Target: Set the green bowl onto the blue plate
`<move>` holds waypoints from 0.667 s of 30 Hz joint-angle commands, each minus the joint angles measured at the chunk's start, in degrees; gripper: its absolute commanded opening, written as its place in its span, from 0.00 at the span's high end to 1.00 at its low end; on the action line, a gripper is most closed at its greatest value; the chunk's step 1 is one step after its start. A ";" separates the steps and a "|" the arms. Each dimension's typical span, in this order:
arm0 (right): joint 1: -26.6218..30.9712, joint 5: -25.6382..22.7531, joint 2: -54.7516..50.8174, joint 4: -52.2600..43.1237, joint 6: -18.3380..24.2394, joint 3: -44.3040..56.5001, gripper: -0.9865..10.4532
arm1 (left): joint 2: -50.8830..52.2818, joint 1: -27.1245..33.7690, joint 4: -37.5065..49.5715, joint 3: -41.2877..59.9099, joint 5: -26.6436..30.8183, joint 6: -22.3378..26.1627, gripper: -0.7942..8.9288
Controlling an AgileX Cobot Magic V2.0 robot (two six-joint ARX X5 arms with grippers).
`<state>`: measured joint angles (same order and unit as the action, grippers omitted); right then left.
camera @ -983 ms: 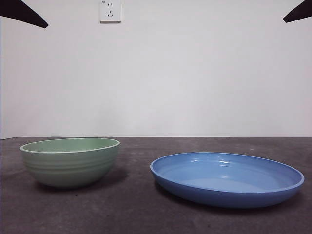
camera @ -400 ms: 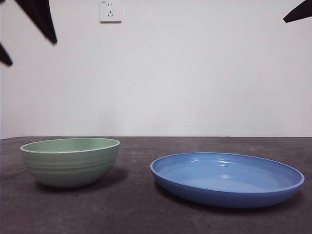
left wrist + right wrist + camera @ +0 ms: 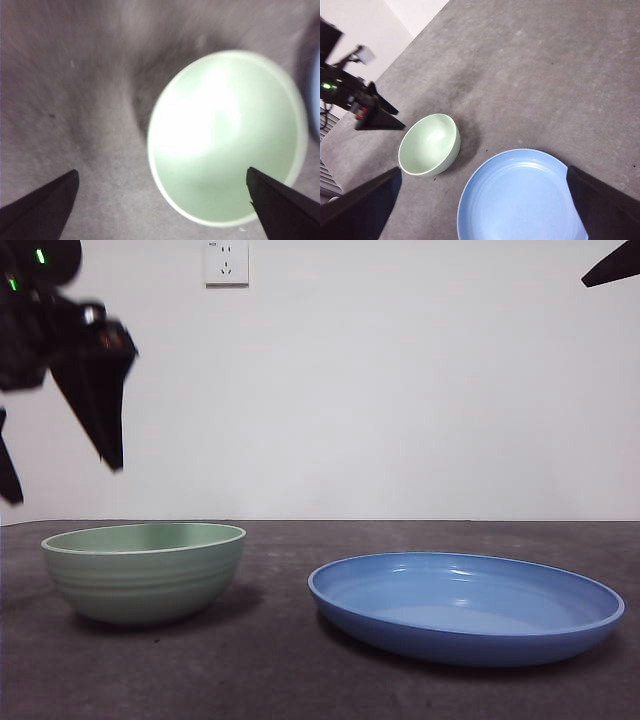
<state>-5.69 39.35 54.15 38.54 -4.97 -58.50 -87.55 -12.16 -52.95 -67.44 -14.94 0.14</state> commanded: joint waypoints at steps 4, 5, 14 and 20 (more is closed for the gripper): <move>-0.24 0.26 0.44 -0.31 -0.59 -1.22 0.40 | -5.70 -0.28 0.57 -1.29 0.11 0.57 0.29; -0.22 0.26 0.44 -0.31 -0.59 -1.22 0.40 | -6.34 -0.28 0.85 -1.29 0.11 0.57 0.29; -0.22 0.22 0.44 -0.33 -0.59 -1.22 0.40 | -8.39 -0.28 3.08 -1.29 0.13 0.09 0.35; -0.22 0.09 0.44 -0.33 -0.57 -1.22 0.40 | -9.79 -0.28 3.06 -1.29 0.13 0.02 0.38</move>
<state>-5.69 39.33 54.15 38.52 -4.97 -58.50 -95.68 -12.25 -50.09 -67.44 -14.92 0.12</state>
